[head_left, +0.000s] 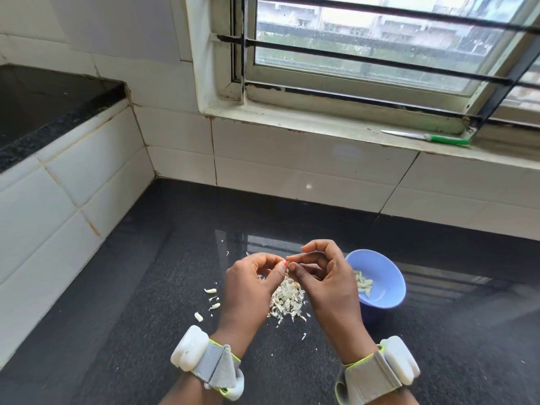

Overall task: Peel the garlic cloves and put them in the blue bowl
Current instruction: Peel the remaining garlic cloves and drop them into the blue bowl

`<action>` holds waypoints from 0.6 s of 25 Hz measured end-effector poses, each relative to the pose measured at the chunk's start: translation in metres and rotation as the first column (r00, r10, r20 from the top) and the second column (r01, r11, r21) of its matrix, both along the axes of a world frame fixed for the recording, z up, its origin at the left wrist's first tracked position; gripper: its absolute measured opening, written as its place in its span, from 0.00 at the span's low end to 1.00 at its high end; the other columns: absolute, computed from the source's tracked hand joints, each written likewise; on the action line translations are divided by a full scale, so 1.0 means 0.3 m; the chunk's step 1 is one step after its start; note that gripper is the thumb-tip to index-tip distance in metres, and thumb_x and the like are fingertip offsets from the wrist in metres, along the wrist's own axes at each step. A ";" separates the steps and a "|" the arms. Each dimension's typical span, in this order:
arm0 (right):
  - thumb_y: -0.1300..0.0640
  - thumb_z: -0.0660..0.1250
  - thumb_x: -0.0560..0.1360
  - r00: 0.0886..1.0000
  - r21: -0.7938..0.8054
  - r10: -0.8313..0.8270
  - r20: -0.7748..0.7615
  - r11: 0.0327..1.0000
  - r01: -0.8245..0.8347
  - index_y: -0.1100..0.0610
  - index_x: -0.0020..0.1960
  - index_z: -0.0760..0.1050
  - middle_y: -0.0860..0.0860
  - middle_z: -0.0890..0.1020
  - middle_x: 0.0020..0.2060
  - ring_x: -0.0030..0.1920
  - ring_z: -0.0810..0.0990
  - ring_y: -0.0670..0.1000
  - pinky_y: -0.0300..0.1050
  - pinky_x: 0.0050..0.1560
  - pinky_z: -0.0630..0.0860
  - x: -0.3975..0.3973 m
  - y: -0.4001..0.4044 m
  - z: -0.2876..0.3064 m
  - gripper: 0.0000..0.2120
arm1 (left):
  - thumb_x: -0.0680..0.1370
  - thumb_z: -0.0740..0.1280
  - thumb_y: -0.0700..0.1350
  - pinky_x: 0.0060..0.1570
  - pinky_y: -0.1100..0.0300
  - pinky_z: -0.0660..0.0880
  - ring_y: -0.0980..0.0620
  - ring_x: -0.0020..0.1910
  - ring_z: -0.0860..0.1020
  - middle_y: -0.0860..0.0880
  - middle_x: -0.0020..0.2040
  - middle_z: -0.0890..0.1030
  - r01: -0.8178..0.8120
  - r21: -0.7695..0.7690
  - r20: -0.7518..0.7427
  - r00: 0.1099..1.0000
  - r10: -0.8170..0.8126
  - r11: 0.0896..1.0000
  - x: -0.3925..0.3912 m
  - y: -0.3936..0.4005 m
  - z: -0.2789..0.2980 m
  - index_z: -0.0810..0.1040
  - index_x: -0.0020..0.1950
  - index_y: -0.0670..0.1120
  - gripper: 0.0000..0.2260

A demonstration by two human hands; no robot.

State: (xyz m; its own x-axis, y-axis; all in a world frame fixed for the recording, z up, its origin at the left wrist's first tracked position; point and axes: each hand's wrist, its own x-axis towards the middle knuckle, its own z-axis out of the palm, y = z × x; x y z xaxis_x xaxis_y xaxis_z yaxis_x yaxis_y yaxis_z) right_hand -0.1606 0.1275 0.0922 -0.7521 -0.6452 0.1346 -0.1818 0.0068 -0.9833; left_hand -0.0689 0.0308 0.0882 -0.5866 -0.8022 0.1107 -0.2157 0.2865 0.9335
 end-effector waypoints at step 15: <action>0.68 0.70 0.66 0.813 -0.272 0.147 0.563 0.962 0.014 0.61 0.54 0.72 0.57 0.83 0.41 0.44 0.84 0.54 0.44 0.45 0.82 0.002 -0.014 0.005 0.17 | 0.75 0.70 0.39 0.37 0.65 0.75 0.60 0.33 0.78 0.49 0.35 0.83 0.016 0.269 -0.141 0.990 0.023 0.963 -0.010 0.008 0.009 0.82 0.40 0.44 0.04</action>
